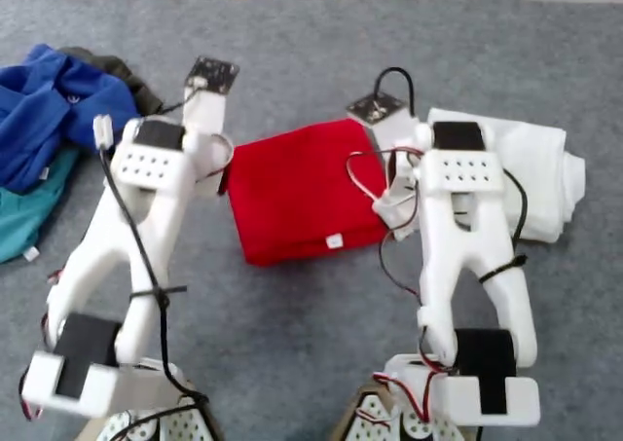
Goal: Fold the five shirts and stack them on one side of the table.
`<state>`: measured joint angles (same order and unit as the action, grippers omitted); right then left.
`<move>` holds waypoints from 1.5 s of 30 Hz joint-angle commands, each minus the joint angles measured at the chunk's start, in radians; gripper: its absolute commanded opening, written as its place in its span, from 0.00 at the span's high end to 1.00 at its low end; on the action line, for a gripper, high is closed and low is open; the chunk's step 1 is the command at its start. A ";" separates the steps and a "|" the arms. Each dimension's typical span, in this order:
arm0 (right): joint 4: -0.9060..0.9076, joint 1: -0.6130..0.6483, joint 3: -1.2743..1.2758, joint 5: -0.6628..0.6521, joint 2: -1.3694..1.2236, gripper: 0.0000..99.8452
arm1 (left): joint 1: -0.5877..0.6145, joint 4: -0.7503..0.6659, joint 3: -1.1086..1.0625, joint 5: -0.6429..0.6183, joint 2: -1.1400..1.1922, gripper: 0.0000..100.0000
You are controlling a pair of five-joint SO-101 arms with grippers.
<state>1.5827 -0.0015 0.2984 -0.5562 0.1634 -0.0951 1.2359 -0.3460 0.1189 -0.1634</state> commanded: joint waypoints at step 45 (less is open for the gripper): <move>-0.453 0.216 -0.202 0.896 -0.596 0.99 | 0.150 -0.344 -0.318 -0.161 0.146 0.97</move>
<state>1.0948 0.1995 0.1327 0.3537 -0.4166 0.0414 0.8907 -0.6882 -0.0391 -0.0192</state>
